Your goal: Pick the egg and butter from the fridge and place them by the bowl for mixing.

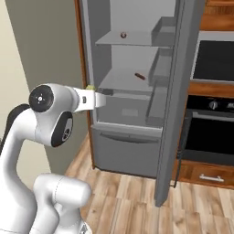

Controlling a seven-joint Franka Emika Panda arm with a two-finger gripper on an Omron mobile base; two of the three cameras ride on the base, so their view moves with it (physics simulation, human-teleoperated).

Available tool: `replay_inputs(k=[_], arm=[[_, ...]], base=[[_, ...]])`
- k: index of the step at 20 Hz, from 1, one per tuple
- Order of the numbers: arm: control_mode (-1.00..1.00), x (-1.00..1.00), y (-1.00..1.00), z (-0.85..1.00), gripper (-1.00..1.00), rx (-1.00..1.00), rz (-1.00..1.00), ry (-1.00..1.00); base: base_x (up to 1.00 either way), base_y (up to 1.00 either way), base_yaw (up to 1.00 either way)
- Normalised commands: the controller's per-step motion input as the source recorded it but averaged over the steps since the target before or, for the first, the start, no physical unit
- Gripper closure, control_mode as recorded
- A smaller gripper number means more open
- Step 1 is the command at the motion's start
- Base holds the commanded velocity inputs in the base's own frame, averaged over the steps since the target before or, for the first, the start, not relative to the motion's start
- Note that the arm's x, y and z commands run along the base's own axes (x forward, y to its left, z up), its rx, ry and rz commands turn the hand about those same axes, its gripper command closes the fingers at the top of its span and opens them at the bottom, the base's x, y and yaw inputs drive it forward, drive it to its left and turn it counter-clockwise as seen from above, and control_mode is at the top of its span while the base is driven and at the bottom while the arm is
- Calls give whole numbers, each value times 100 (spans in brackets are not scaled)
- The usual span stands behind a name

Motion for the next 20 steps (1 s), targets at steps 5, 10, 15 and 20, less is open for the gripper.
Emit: replay_inputs(k=[5, 10, 15, 20], arm=[[100, 0, 0, 0, 100, 0, 0, 0], [100, 0, 0, 0, 100, 0, 0, 0], [100, 0, 0, 0, 100, 0, 0, 0], [100, 0, 0, 0, 100, 0, 0, 0]], base=[[-100, 35, -23], [-100, 24, -39], [-82, 0, -67], [-61, 0, -75]])
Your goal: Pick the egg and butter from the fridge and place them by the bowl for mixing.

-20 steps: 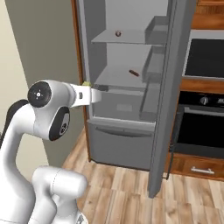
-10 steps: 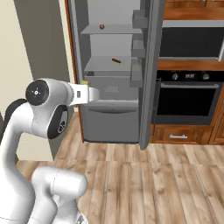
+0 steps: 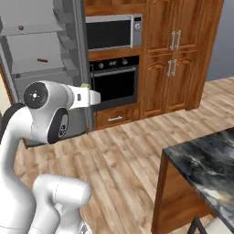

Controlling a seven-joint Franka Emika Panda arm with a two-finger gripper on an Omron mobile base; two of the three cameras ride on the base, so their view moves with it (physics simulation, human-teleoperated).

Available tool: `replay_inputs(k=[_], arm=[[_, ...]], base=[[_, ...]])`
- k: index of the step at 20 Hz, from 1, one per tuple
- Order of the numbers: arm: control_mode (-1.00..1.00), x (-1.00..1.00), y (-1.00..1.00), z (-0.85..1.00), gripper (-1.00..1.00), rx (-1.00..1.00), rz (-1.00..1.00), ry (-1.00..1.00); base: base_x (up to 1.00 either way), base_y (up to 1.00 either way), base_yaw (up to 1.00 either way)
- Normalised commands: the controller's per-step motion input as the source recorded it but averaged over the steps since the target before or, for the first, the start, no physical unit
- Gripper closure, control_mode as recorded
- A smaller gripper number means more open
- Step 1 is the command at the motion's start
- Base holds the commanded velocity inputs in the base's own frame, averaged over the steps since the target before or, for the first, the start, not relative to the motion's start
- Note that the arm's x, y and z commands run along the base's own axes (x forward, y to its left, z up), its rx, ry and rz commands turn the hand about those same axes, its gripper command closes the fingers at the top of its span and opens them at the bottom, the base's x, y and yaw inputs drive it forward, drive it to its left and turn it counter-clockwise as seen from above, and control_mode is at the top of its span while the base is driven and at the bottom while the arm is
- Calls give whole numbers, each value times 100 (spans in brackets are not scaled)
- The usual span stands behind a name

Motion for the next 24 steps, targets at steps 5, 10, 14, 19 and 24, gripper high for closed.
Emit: replay_inputs(k=[5, 10, 14, 19, 24], arm=[[100, 0, 0, 0, 100, 0, 0, 0], [100, 0, 0, 0, 100, 0, 0, 0], [100, 0, 0, 0, 100, 0, 0, 0], [100, 0, 0, 0, 100, 0, 0, 0], [100, 0, 0, 0, 100, 0, 0, 0]], base=[[-48, 3, -79], [-58, 0, -81], [-58, 0, -80], [-39, -7, -71], [0, -6, -4]])
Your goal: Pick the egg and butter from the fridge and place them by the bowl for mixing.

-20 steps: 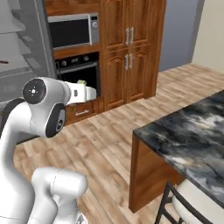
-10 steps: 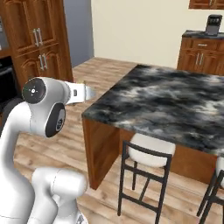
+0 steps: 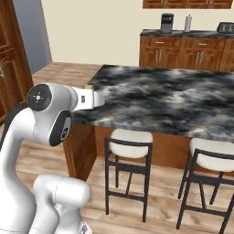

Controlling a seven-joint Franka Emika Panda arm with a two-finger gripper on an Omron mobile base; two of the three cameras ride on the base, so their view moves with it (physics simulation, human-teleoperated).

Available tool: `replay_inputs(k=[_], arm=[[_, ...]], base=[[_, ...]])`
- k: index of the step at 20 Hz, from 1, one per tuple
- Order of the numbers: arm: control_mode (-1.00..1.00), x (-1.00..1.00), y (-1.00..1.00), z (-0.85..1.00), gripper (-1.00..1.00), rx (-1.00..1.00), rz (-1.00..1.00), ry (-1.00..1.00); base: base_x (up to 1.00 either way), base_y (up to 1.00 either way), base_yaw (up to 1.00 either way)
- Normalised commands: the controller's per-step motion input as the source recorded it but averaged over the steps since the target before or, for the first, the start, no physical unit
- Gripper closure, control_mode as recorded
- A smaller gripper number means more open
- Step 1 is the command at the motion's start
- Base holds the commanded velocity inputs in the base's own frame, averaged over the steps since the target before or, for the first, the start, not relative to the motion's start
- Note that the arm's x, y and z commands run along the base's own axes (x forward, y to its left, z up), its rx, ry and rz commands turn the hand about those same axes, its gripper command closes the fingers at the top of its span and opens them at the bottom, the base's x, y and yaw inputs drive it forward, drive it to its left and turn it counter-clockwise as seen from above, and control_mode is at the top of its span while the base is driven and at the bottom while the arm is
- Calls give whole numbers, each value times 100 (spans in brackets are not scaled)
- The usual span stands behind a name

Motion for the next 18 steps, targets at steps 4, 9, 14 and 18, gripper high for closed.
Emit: replay_inputs(k=[4, 9, 14, 18], arm=[[100, 0, 0, 0, 100, 0, 0, 0], [100, 0, 0, 0, 100, 0, 0, 0], [100, 0, 0, 0, 100, 0, 0, 0], [100, 0, 0, 0, 100, 0, 0, 0]], base=[[0, -72, 4], [0, -100, 3], [0, -100, 3], [0, -100, 3]])
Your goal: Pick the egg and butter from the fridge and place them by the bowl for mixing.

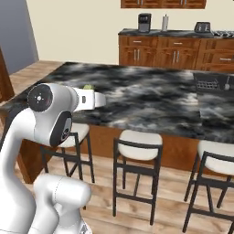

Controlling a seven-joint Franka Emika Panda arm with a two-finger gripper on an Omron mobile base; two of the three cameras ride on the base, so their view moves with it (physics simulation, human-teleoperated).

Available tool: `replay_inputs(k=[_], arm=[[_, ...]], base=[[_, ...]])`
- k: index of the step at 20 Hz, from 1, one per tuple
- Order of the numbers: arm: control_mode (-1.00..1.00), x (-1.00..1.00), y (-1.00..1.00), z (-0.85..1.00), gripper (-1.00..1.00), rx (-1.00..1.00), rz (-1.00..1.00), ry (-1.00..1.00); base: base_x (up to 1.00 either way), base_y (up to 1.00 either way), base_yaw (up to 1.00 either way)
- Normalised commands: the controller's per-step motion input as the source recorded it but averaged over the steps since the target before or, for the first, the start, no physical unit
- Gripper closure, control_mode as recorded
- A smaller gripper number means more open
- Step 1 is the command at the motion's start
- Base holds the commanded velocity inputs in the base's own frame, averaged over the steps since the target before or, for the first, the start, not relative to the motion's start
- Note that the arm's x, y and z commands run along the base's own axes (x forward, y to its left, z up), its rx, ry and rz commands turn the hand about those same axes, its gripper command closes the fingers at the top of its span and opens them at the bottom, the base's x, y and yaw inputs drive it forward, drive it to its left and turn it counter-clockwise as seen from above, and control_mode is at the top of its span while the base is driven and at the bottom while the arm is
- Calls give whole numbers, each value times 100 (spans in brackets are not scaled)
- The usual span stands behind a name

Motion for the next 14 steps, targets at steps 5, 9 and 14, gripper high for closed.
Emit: replay_inputs(k=[5, 9, 14], arm=[[100, 0, 0, 0, 100, 0, 0, 0], [100, 0, 0, 0, 100, 0, 0, 0], [100, 0, 0, 0, 100, 0, 0, 0]], base=[[0, -100, 1], [0, -100, 1], [0, -100, 0]])
